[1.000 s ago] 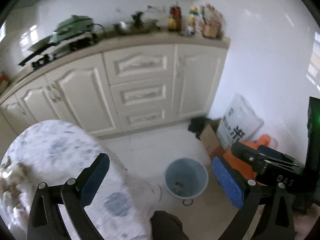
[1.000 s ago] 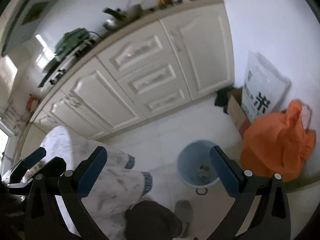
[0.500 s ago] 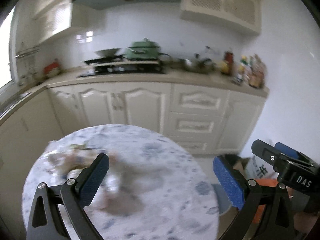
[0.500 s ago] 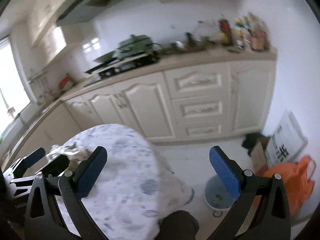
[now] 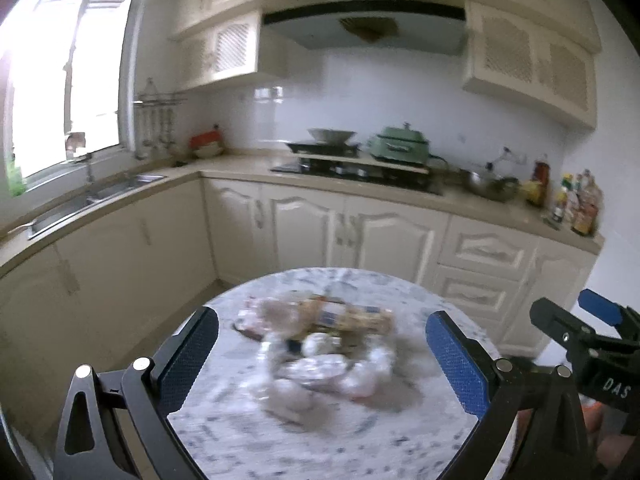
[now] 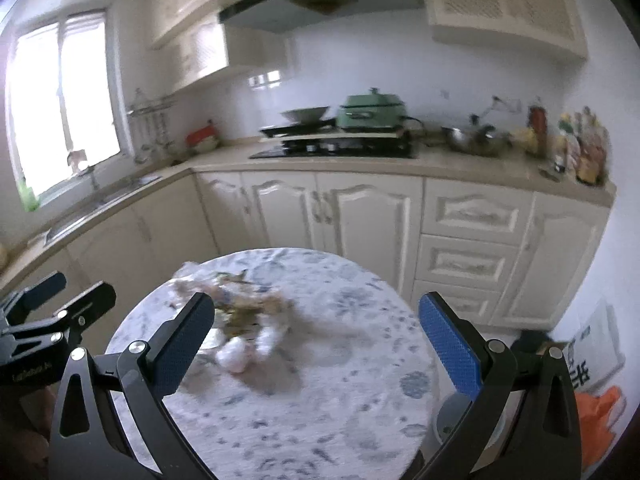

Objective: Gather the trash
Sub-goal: 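Bring both open tools back to the table above the trash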

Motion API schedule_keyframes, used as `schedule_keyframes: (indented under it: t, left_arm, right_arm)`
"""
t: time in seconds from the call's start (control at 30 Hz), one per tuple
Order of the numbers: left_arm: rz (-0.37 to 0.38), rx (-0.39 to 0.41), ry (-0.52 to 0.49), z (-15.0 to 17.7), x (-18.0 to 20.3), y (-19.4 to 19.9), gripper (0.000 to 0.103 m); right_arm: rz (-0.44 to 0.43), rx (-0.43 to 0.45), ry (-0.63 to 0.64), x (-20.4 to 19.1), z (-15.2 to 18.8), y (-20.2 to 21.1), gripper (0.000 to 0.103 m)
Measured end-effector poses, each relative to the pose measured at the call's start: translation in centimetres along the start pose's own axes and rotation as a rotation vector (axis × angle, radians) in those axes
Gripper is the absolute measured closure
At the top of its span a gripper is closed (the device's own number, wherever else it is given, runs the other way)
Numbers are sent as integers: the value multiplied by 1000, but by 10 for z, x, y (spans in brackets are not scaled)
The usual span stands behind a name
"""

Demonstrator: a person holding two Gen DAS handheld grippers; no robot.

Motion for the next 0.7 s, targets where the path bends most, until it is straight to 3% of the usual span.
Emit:
schedule_keyframes:
  t: [0.37,0.63,0.7]
  left_arm:
    - [-79,35,56,29,-17,53,1]
    - [-111,-16,94,46,-27,53,1]
    - [-112,-37,103,36,-32,40,1]
  right_arm:
    - [-72,13,105,-57,-3,10,0]
    - [-97,-20,128,-66,1,-4,0]
    - [-99,-37,133,-66,3,-12,0]
Point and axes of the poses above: each gripper's, at about its wrist camera, not at the fingertips, and y roughly against the way its jaws point, x to its right, z to its underside, the point moved 2 cm from there along -y, roughly the way its jaws point, and after that the axes turned 10 degrees about y, right-handed, at the moved point
